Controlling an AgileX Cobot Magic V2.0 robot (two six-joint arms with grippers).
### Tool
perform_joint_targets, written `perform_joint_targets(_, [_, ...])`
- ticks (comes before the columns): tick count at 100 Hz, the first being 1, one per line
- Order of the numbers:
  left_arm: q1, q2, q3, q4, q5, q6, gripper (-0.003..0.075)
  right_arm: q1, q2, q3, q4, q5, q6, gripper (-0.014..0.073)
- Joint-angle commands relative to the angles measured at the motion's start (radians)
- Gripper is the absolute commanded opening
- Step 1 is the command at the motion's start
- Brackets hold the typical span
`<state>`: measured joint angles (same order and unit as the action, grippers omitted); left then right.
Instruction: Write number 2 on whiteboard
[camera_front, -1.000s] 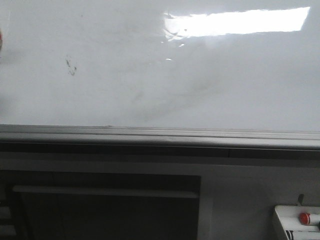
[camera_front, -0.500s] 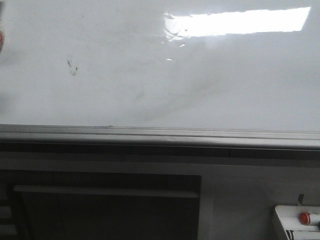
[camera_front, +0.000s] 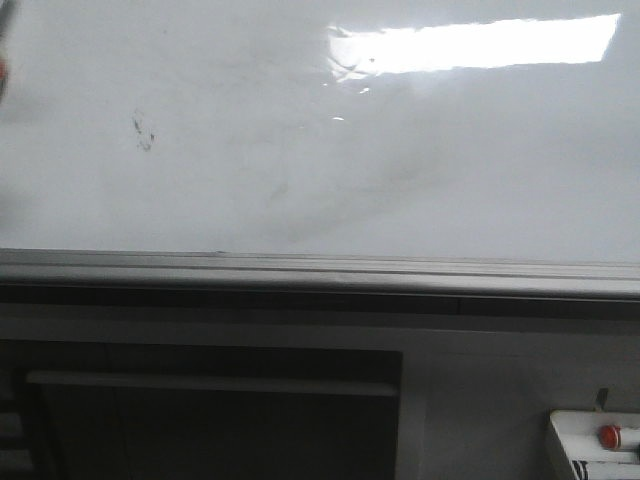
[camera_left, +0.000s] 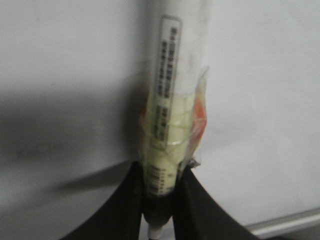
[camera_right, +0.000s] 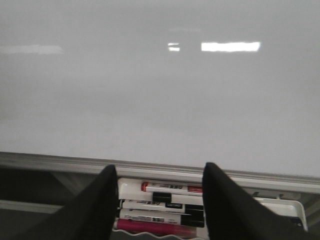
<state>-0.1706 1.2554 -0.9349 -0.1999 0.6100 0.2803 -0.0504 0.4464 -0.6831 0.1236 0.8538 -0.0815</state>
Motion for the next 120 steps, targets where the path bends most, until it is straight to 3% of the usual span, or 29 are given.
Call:
perform_joint_targets(1, [-0.041,-0.019,-0.071,-0.012,0.036,0.082,-0.0018,0.009,0.046,-0.034,0.098,-0.060,-0.084,0.0342])
perform_joint_targets(13, [-0.141,-0.019,-0.133,-0.010,0.187,0.202,-0.0018,0.056,0.138,-0.051,0.250,-0.038,-0.245,0.0342])
perform_joint_targets(29, [-0.289,-0.019,-0.190,-0.010,0.306,0.314,-0.0018,0.163,0.273,-0.107,0.360,0.005,-0.428,0.0342])
perform_joint_targets(63, [-0.571,-0.019,-0.198,-0.010,0.323,0.543,-0.0018,0.466,0.531,-0.245,0.428,0.013,-0.793,0.0342])
perform_joint_targets(91, [-0.621,-0.019,-0.198,0.008,0.294,0.553,-0.0018,0.594,0.660,-0.378,0.434,0.020,-0.847,0.0342])
perform_joint_targets(120, [-0.621,-0.019,-0.198,0.037,0.282,0.555,-0.0018,0.742,0.775,-0.454,0.434,-0.093,-0.939,0.0342])
